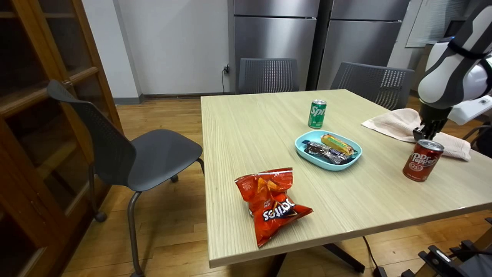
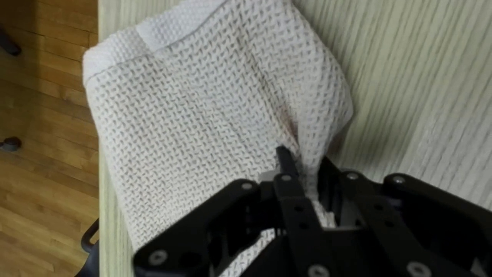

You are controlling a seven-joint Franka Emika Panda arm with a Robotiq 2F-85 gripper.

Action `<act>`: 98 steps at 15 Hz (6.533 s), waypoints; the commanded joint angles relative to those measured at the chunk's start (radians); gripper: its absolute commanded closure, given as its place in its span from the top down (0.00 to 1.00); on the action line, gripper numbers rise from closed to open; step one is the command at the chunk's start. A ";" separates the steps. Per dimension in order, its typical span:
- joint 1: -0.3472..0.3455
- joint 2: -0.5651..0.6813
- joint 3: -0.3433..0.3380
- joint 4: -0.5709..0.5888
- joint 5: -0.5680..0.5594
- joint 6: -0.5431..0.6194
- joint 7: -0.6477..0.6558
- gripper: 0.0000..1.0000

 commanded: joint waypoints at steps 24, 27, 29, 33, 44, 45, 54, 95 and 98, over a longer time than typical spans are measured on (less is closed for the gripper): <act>0.025 -0.276 -0.012 -0.164 -0.157 -0.006 0.006 0.01; 0.040 -0.287 -0.002 -0.166 -0.153 -0.013 0.009 0.01; 0.050 -0.289 0.007 -0.164 -0.148 -0.016 0.011 0.01; 0.078 -0.298 0.022 -0.169 -0.149 -0.018 0.017 0.01; 0.185 -0.401 0.039 -0.275 -0.217 -0.014 0.031 0.01; 0.200 -0.409 0.039 -0.287 -0.232 -0.012 0.039 0.01; 0.319 -0.444 0.075 -0.335 -0.302 -0.016 0.138 0.01; 0.426 -0.500 0.316 -0.403 -0.455 -0.133 0.100 0.01; 0.430 -0.488 0.328 -0.398 -0.460 -0.141 0.105 0.01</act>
